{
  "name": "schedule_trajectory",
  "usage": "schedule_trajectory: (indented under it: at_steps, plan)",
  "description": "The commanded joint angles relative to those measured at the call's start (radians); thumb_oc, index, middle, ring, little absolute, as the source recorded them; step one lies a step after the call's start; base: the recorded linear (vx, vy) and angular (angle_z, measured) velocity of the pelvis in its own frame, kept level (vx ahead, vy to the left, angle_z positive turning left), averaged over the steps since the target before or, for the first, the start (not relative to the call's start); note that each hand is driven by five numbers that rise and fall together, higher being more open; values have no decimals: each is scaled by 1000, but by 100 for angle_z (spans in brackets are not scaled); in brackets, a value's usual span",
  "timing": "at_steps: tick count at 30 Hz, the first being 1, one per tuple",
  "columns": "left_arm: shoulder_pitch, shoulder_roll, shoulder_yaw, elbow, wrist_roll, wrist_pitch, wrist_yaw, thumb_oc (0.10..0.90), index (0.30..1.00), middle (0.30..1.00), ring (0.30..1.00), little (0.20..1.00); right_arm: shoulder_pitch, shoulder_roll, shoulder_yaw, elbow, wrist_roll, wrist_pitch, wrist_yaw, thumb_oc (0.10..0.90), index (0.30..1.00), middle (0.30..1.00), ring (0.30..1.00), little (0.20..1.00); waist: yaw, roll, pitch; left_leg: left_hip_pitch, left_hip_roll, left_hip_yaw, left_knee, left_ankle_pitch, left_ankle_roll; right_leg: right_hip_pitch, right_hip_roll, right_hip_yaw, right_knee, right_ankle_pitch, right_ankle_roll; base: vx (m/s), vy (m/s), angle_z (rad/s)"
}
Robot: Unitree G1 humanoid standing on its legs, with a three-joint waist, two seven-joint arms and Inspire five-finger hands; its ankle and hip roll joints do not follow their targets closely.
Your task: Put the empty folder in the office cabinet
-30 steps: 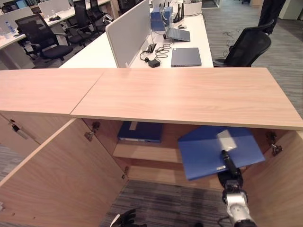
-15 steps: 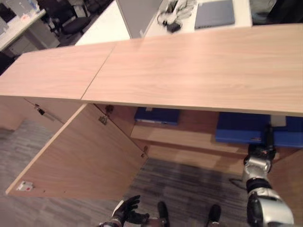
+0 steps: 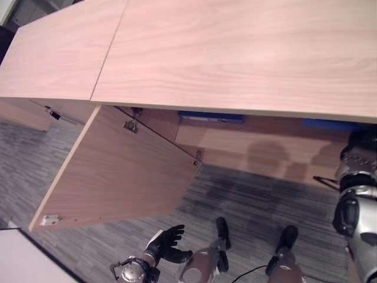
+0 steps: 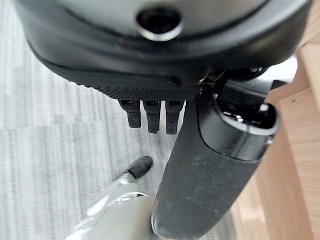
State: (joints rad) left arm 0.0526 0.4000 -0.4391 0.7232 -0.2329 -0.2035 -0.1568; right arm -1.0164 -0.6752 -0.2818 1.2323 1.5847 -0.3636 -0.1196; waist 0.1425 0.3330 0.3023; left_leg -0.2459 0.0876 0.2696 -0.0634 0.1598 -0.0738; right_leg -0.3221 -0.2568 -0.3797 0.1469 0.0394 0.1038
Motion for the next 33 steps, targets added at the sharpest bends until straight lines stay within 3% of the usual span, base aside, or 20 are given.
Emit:
schedule_trajectory:
  at_steps: [1, 10, 11, 18, 20, 23, 24, 29, 32, 33]
  plan:
    - [-20, 116, 7, -20, -54, -36, 1, 800, 900, 900, 900, 900, -133, -97, 99, -66, -14, -13, 58, 400, 300, 300, 300, 300, 16, -62, -45, -37, 65, 6, 167, -112, -102, -101, -57, 135, 207, -197, 84, 35, 23, 17]
    - [-34, 166, 5, -30, -78, -35, -12, 800, 900, 900, 900, 900, -249, -185, 190, -35, -75, 23, 41, 400, 300, 300, 300, 300, 17, -33, -45, -155, 59, 4, 253, -148, -102, -265, -100, 186, 363, -229, 94, 19, 23, 11]
    - [-40, 173, 4, -33, -78, -36, -14, 800, 900, 900, 900, 900, -261, -196, 198, -26, -81, 30, 39, 800, 900, 900, 900, 900, 18, -32, -43, -175, 61, 3, 269, -151, -101, -287, -103, 189, 384, -236, 93, -2, -17, 7]
    - [-41, 208, 0, -54, -94, -34, -12, 800, 900, 900, 900, 900, -340, -238, 299, 64, -190, 107, -15, 800, 900, 900, 900, 900, 13, -40, -46, -235, 57, -12, 292, -159, -98, -362, -105, 214, 441, -250, 91, 18, -12, 6]
    - [-41, 219, -7, -62, -93, -35, -12, 800, 900, 900, 900, 900, -359, -231, 331, 63, -224, 133, -20, 800, 900, 900, 900, 900, 12, -48, -46, -237, 50, -24, 293, -184, -101, -367, -104, 224, 455, -278, 98, 71, -6, 4]
    - [-40, 230, -14, -71, -84, -36, -18, 800, 900, 900, 900, 900, -347, -226, 334, 69, -216, 157, -5, 800, 900, 900, 900, 900, 11, -48, -37, -254, 51, -19, 296, -165, -89, -380, -102, 210, 464, -258, 88, -68, -8, -1]
    - [-40, 230, -13, -71, -84, -35, -18, 800, 900, 900, 900, 900, -348, -226, 334, 69, -216, 158, -4, 800, 900, 900, 900, 900, 11, -50, -44, -246, 47, -31, 295, -184, -96, -373, -101, 221, 466, -281, 96, -15, -12, 4]
    - [-45, 258, -17, -98, -83, -25, -24, 800, 900, 900, 900, 900, -365, -231, 366, 143, -294, 218, -31, 800, 900, 900, 900, 900, 12, -52, -33, -255, 45, -26, 287, -159, -89, -374, -104, 201, 457, -253, 88, 2, -3, 4]
    - [-51, 267, -19, -111, -83, -19, -24, 800, 900, 900, 900, 900, -367, -236, 375, 193, -338, 266, -53, 800, 900, 900, 900, 900, 15, -59, -40, -236, 38, -39, 270, -176, -96, -354, -99, 205, 448, -278, 94, -42, 3, 6]
    - [-64, 268, -26, -101, -75, -7, -19, 800, 900, 900, 900, 900, -378, -238, 371, 245, -343, 298, -69, 800, 900, 900, 900, 900, 20, -58, -34, -236, 37, -34, 256, -150, -89, -349, -97, 187, 436, -252, 87, -11, -13, 6]
